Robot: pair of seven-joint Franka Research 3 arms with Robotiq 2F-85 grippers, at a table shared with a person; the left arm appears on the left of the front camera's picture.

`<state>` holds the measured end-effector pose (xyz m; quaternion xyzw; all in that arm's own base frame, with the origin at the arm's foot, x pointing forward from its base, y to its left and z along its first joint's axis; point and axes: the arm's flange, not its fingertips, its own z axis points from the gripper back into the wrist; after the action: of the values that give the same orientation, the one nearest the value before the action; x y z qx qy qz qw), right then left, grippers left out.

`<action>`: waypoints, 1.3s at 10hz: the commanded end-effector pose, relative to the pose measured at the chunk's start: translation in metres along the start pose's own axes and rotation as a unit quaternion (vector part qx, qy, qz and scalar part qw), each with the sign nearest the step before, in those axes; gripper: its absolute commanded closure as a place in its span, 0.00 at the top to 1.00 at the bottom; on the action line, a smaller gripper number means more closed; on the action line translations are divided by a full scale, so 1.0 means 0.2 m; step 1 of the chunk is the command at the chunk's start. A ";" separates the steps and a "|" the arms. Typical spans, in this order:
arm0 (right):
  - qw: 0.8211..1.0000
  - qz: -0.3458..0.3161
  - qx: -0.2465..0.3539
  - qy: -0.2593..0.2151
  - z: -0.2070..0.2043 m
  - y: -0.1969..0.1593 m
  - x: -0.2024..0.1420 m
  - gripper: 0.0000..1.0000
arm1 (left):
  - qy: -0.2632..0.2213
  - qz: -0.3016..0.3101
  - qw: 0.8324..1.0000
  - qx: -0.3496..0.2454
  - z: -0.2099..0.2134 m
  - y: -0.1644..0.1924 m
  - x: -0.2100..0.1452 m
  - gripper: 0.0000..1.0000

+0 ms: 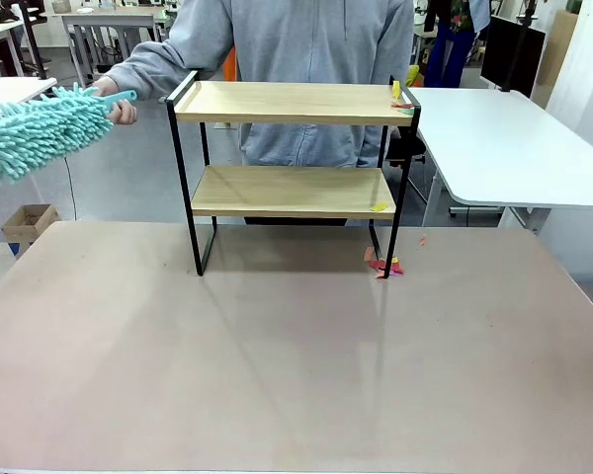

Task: Clean the shelf.
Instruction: Hand the Duster back to the human.

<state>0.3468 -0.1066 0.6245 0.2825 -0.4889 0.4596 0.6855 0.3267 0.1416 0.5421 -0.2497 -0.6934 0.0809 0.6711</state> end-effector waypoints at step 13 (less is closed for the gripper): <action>1.000 0.000 0.000 -0.008 0.00 0.00 0.01 1.00 | -0.099 0.112 0.989 0.002 0.47 0.33 0.36 1.00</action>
<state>0.3468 -0.1066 0.6247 0.2826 -0.4888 0.4598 0.6854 0.2537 0.2541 0.5680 -0.3127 -0.7235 0.1796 0.5886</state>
